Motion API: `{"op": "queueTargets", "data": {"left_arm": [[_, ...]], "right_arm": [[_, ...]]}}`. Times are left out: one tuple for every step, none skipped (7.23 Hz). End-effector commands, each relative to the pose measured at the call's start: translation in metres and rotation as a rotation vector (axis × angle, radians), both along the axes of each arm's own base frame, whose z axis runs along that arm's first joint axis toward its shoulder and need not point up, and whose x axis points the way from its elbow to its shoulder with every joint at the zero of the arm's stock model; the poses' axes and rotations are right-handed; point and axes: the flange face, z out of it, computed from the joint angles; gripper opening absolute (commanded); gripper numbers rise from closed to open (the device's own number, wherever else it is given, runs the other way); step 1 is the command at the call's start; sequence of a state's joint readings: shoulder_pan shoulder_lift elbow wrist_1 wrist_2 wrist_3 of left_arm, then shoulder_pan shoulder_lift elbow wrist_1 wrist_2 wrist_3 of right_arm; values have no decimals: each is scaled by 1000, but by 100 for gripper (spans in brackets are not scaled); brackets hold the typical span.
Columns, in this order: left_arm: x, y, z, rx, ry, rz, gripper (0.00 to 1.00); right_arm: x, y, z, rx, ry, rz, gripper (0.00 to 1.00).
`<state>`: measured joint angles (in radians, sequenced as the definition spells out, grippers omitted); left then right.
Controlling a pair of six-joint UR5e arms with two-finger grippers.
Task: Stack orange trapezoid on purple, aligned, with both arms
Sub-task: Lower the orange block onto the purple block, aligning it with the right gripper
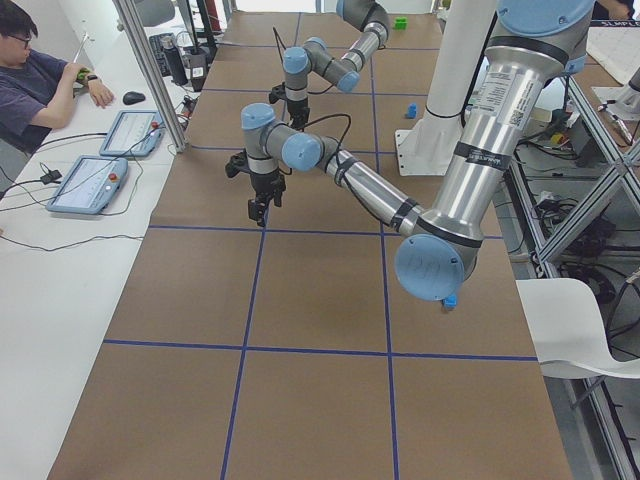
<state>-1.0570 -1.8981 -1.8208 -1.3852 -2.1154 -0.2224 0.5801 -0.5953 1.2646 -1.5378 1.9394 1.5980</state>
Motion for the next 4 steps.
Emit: {"op": "queueTargets", "data": {"left_arm": [[0, 0, 1, -3, -1, -1, 100], [0, 0, 1, -4, -1, -2, 100], [0, 0, 1, -4, -1, -2, 100], [0, 0, 1, -4, -1, -2, 100]], "right_arm": [[-1, 0, 1, 3, -3, -1, 0], [-1, -1, 0, 9, -3, -4, 0], [-1, -1, 1, 30, 0, -18, 0], [-1, -1, 1, 31, 0, -19, 0]]}}
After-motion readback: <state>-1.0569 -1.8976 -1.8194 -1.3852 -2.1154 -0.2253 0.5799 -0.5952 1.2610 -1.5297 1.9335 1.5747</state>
